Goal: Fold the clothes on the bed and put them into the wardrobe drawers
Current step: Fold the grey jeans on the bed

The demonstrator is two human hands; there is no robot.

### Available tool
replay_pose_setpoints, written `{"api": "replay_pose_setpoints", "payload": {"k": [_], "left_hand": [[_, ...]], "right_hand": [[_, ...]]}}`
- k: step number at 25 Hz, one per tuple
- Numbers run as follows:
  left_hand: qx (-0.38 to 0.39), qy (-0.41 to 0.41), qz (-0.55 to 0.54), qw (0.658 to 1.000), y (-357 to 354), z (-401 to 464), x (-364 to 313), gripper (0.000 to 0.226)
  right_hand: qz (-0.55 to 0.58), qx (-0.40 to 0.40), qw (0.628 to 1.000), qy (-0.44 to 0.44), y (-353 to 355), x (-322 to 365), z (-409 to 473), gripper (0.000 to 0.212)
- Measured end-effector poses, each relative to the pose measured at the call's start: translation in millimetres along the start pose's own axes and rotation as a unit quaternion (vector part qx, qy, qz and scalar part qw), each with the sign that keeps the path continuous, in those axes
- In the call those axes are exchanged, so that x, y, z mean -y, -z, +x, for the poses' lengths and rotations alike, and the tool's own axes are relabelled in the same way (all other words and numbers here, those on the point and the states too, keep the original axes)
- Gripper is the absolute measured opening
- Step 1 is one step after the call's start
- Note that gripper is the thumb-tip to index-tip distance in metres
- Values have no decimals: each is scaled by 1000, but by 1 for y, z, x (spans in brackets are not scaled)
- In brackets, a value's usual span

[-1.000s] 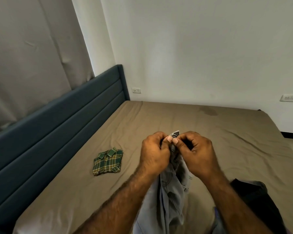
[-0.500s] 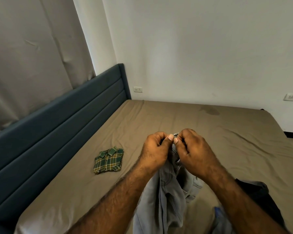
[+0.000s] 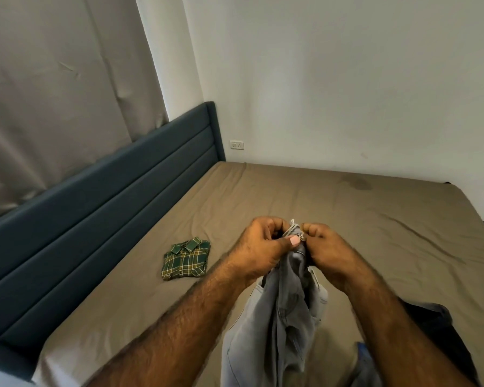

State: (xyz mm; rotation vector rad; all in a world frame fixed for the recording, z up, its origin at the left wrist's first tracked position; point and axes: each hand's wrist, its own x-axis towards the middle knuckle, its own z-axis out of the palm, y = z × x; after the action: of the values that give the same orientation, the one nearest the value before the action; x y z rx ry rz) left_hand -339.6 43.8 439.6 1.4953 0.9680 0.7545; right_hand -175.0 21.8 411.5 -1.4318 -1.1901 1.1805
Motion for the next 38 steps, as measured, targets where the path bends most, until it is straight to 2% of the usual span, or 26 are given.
{"api": "replay_pose_setpoints", "payload": {"k": [1, 3, 4, 6, 8, 11, 12, 14, 16, 17, 19, 22, 24, 26, 27, 30, 31, 32, 33, 34, 36, 38], "left_hand": [[-17, -4, -1, 1000, -3, 0, -6, 10], [-77, -6, 15, 997, 2, 5, -19, 13], [-96, -10, 22, 995, 8, 8, -27, 13], [-92, -20, 2, 996, 20, 11, -32, 14], [-71, -17, -41, 996, 27, 13, -34, 14], [-71, -35, -76, 994, 30, 16, -30, 16], [-91, -48, -58, 993, 28, 18, -32, 19], [-161, -85, 85, 980, 22, 21, -37, 25], [-216, -128, 295, 922, 14, 18, -45, 27], [-234, -138, 358, 893, 14, 17, -50, 26], [-254, -141, 386, 875, 20, 18, -59, 24], [-235, -141, 415, 867, 15, 17, -60, 28], [-217, -115, 436, 866, 14, 16, -63, 30], [-233, -107, 413, 874, 20, 16, -71, 31], [-244, -105, 381, 885, 23, 16, -74, 31], [-246, -98, 281, 923, 29, 13, -76, 34], [-249, -97, 260, 928, 29, 11, -77, 35], [-261, -100, 249, 927, 33, 11, -77, 36], [-283, -105, 258, 918, 38, 11, -77, 36], [-315, -114, 295, 895, 49, 11, -74, 36], [-359, -120, 384, 842, 73, 9, -58, 37], [-377, -108, 419, 819, 80, 7, -38, 37]], "right_hand": [[64, 1, 998, -11, 0, 5, -1, 26], [133, -60, 987, 63, -2, 15, -5, 22], [101, -94, 981, 134, -2, 21, -8, 17], [-46, -123, 963, 234, -2, 30, -10, 10], [-138, -135, 954, 231, 2, 36, -1, 15], [-165, -177, 947, 211, -4, 48, 1, 18], [-159, -211, 940, 217, -9, 50, -3, 19], [-157, -258, 923, 237, -21, 37, -17, 25], [-198, -239, 924, 222, -31, 16, -30, 29], [-212, -225, 928, 207, -31, 8, -29, 28], [-194, -209, 941, 184, -21, -1, -20, 26], [-117, -216, 961, 127, -12, -16, -8, 25], [-56, -258, 961, 84, -17, -29, -6, 25], [66, -278, 953, 106, -18, -38, -15, 27], [103, -244, 955, 132, -19, -41, -23, 32], [42, -79, 983, 158, -42, -45, -42, 32], [14, -75, 982, 170, -48, -48, -42, 29], [0, -112, 975, 192, -50, -49, -38, 32], [1, -163, 963, 217, -45, -50, -32, 38], [0, -211, 949, 236, -37, -46, -24, 40], [-23, -267, 921, 282, -19, -34, -13, 26], [-62, -279, 907, 310, -15, -23, -14, 8]]}}
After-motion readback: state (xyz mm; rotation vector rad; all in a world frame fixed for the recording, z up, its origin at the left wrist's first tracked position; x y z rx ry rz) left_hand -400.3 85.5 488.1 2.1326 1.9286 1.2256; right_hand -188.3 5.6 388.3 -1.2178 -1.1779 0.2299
